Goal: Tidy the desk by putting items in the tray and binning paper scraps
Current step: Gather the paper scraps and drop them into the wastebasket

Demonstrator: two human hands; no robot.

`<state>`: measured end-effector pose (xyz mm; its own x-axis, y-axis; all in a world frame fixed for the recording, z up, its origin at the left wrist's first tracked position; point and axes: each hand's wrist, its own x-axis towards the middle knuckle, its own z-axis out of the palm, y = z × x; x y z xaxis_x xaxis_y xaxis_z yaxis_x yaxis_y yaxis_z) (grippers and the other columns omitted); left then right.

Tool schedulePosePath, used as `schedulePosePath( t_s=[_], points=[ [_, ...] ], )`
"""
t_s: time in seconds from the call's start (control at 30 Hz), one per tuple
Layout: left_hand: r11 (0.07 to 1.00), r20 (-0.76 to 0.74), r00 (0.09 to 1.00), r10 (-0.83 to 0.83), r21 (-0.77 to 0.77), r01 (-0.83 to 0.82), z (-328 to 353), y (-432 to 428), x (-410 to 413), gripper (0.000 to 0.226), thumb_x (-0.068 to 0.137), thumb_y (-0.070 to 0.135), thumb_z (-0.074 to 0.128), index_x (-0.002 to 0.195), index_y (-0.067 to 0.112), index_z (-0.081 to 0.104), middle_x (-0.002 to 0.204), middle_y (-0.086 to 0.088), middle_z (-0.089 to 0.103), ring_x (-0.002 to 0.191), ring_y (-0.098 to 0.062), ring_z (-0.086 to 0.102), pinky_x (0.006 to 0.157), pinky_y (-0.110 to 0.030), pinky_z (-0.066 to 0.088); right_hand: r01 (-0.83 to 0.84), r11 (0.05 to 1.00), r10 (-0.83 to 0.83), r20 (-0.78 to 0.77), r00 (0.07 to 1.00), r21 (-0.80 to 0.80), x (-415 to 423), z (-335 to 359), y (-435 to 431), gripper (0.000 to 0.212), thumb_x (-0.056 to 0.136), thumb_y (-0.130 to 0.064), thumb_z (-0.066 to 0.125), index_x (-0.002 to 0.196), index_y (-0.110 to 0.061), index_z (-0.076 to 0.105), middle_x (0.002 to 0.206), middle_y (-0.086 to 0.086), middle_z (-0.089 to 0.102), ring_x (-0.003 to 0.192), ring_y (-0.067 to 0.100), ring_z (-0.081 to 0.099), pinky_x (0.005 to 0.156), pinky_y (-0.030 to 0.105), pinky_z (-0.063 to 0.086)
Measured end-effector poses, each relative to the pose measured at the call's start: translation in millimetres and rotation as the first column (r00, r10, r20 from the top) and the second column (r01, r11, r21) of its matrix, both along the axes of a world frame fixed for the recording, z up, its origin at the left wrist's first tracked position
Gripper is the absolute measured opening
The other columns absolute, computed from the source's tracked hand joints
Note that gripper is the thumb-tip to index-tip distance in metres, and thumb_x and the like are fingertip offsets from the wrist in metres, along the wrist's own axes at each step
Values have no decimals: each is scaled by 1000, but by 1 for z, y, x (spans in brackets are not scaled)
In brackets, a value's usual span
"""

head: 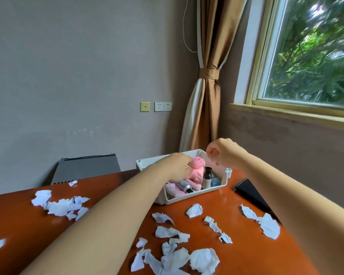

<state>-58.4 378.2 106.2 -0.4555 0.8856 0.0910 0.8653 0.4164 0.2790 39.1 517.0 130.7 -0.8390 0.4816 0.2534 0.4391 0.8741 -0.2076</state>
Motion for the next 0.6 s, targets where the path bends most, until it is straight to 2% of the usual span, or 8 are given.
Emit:
schedulePosePath(
  t_s=[0.13,0.23,0.33,0.5,0.57,0.6],
  points=[
    [997,-43,999,16,-74,-19,17,-37,19,34,97,29,44,127,15,53,127,-8,54,109,-23,54,87,-33,45,-60,998,59,51,997,6,19,14,-38,19,90,-19,54,104,-17,68,103,6,68,88,25,66,79,36,56],
    [995,-53,998,31,-97,-36,27,-68,32,35,97,31,45,128,17,52,128,-6,53,109,-21,54,85,-29,45,-112,994,113,90,990,-10,30,18,-67,22,91,-22,56,109,-18,67,109,5,67,92,23,66,83,36,57],
    [992,-66,996,55,-109,-62,34,-103,46,35,97,32,45,129,20,52,128,-4,53,107,-20,55,84,-29,47,-176,984,178,116,977,-23,38,20,-97,25,93,-21,53,115,-16,65,109,6,68,92,24,67,80,33,59],
    [982,-81,994,78,-165,-91,43,-166,68,31,97,31,45,124,18,54,123,-5,55,104,-19,54,86,-32,47,-261,962,244,183,953,78,53,12,-150,25,94,-27,52,116,-26,65,113,-1,68,97,19,63,82,32,55],
    [980,-85,992,92,-168,-105,44,-193,79,32,97,31,44,125,18,53,122,-3,53,107,-19,54,89,-33,47,-298,954,286,196,938,33,60,6,-172,27,94,-27,51,119,-24,63,117,-1,66,103,20,63,80,26,54],
    [979,-81,992,98,-172,-111,44,-205,86,33,97,32,44,127,19,52,123,-2,52,109,-19,53,91,-32,46,-315,949,310,191,932,-1,63,2,-184,27,95,-24,51,119,-21,63,117,2,66,103,21,64,80,27,55]
  ],
)
